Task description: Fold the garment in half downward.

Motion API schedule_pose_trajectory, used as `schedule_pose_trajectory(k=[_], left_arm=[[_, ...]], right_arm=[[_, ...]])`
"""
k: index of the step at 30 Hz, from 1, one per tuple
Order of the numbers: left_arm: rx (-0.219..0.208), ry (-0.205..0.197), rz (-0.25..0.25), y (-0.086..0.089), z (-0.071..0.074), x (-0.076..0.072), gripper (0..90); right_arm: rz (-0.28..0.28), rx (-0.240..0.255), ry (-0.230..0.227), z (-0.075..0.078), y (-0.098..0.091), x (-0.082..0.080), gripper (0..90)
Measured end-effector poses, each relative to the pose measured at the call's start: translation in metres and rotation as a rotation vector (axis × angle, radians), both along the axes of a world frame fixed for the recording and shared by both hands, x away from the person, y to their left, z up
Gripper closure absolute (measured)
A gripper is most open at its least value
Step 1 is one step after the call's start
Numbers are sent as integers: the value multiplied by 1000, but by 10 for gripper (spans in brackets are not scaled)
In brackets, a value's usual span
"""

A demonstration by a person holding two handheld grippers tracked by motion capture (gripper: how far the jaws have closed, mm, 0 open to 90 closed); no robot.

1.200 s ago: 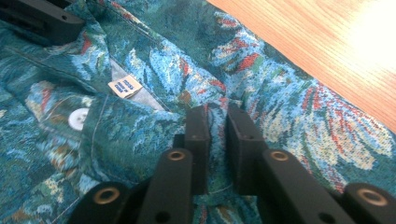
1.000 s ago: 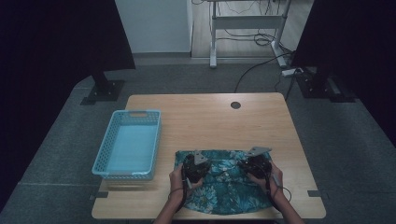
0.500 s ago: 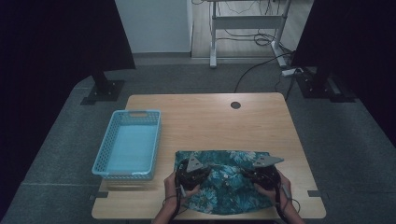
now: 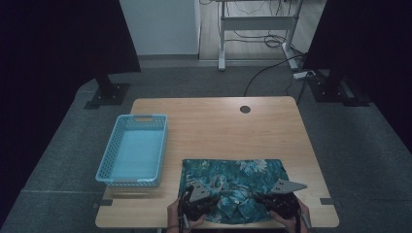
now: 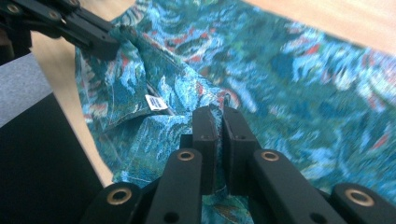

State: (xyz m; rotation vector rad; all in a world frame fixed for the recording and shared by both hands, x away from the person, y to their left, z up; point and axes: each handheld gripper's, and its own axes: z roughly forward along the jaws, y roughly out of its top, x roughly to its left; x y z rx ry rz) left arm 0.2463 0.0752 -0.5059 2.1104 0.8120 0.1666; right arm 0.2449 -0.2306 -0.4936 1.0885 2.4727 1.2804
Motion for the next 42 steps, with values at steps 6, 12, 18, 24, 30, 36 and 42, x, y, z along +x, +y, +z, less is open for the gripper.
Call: schedule_pose_trajectory(k=[6, 12, 18, 24, 30, 36, 42], left_arm=[[26, 35, 5, 0, -14, 0, 853], [44, 65, 5, -1, -21, 3, 834], [33, 94, 8, -3, -23, 8, 808], [19, 125, 28, -26, -24, 33, 799], [15, 119, 26, -52, -25, 45, 780], [23, 47, 9, -54, -5, 44, 612], [-3, -5, 78, -15, 20, 42, 480]], right_arm=[[-10, -38, 60, -20, -1, -6, 843], [-38, -58, 97, -34, -4, -2, 816], [-38, -100, 66, -35, -2, 0, 789], [-82, -163, 54, -31, -13, 23, 771], [-151, -105, 58, -36, -44, 33, 758], [-154, -24, -21, -19, -54, 33, 595], [-120, -36, -95, 7, -19, 22, 418]])
